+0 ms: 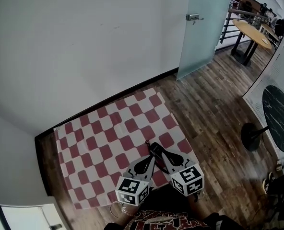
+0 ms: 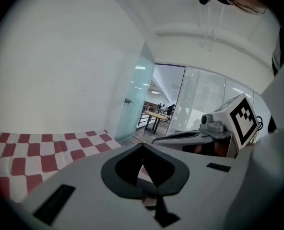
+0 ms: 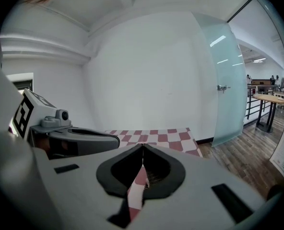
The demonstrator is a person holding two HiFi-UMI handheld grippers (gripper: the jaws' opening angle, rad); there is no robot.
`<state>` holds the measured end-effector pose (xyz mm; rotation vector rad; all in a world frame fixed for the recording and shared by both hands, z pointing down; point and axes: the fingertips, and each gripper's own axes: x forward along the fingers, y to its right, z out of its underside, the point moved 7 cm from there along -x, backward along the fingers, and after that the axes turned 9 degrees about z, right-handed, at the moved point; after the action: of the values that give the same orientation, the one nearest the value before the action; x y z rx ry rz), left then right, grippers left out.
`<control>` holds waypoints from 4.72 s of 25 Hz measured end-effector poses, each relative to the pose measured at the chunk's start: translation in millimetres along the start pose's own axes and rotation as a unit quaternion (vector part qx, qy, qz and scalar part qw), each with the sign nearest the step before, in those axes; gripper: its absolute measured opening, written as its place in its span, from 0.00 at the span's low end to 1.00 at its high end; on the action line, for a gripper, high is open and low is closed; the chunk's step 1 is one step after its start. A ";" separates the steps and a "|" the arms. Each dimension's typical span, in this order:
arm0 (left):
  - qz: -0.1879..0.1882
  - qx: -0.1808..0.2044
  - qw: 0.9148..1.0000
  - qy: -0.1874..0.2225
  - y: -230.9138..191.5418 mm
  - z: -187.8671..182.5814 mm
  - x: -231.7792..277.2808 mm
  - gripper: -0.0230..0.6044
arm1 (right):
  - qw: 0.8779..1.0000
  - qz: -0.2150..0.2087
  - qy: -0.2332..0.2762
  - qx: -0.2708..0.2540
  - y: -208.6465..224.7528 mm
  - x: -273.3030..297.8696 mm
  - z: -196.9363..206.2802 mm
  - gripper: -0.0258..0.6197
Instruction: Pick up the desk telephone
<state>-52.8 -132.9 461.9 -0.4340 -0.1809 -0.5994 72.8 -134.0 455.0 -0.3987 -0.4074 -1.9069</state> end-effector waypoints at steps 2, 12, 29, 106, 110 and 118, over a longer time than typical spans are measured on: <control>-0.005 -0.002 1.000 0.002 -3.1 -1.4 -1.8 0.05 | 1.000 -0.002 -0.011 0.001 2.1 5.4 3.9 0.07; -0.039 -0.026 0.999 0.007 -11.8 -11.3 14.7 0.05 | 0.998 -0.036 -0.055 -0.023 25.9 30.2 6.6 0.07; -0.084 -0.046 0.995 -0.002 -14.4 -12.4 38.6 0.05 | 0.986 -0.112 -0.107 -0.067 32.7 60.4 24.4 0.07; -0.091 -0.103 0.991 -0.003 -12.7 21.9 21.3 0.05 | 0.964 -0.094 -0.233 -0.091 42.6 108.3 115.2 0.42; -0.087 -0.108 0.990 -0.005 -12.5 24.0 23.1 0.05 | 0.960 -0.114 -0.245 -0.076 40.5 111.8 119.1 0.45; -0.091 -0.108 0.990 -0.005 -15.2 24.0 20.6 0.05 | 0.957 -0.114 -0.250 -0.091 41.2 113.9 122.4 0.46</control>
<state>-45.8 -143.9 494.5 -0.6346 -0.1664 -0.8009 81.4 -185.2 619.1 -1.0045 -0.6338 -2.0645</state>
